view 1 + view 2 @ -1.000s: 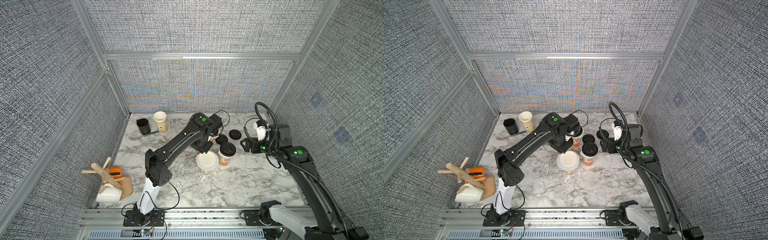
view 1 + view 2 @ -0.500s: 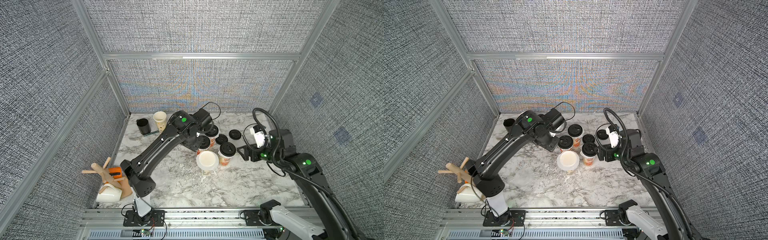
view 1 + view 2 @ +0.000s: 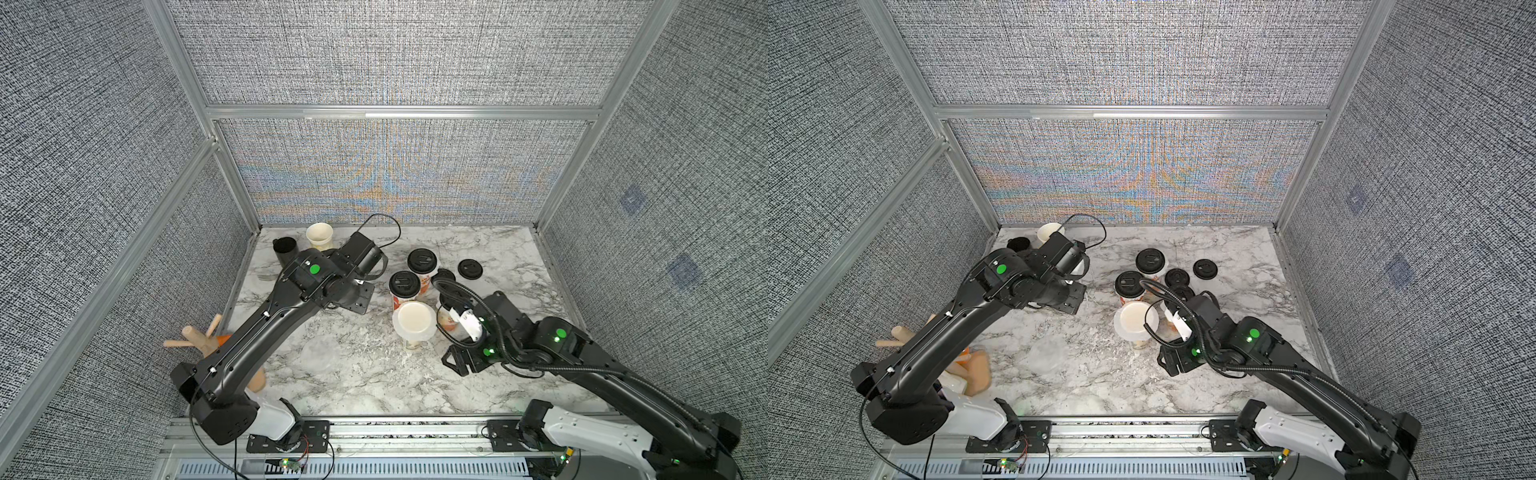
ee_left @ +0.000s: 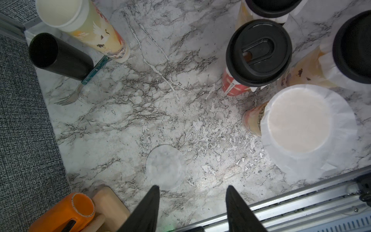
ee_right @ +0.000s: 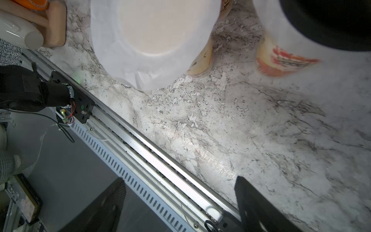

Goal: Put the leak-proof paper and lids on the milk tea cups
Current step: Adjust the leak-proof paper on the cup.

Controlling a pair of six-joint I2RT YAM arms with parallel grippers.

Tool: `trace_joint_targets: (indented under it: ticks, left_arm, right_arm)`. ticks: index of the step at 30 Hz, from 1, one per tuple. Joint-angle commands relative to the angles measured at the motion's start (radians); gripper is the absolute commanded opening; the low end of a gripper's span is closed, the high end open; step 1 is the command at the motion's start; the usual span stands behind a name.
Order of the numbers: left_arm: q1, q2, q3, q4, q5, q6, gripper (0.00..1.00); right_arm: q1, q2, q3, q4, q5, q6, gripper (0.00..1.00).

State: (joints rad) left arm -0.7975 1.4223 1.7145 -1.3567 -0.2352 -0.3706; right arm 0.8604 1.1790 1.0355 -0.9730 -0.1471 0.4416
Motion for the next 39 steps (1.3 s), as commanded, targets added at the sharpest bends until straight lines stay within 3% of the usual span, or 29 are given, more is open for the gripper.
trace_joint_targets:
  ticks: [1,11,26,33,39]
  left_arm:
    - [0.006,-0.017,-0.019,0.033,-0.012,0.001,0.56]
    - [0.029,-0.077,-0.105,0.063,-0.004,0.007,0.56]
    - [0.060,-0.093,-0.147,0.086,0.022,0.030,0.56]
    - [0.064,-0.100,-0.144,0.078,0.023,0.035,0.55]
    - [0.067,-0.100,-0.124,0.064,0.020,0.036,0.56]
  right_arm:
    - [0.016,0.068,0.017,0.085,0.002,0.057,0.88]
    - [0.016,0.238,0.096,0.148,0.023,0.062,0.88]
    - [0.016,0.328,0.142,0.164,0.074,0.079,0.88]
    - [0.015,0.313,0.161,0.139,0.076,0.073,0.88]
    - [0.019,0.213,0.155,0.113,0.030,0.049,0.88]
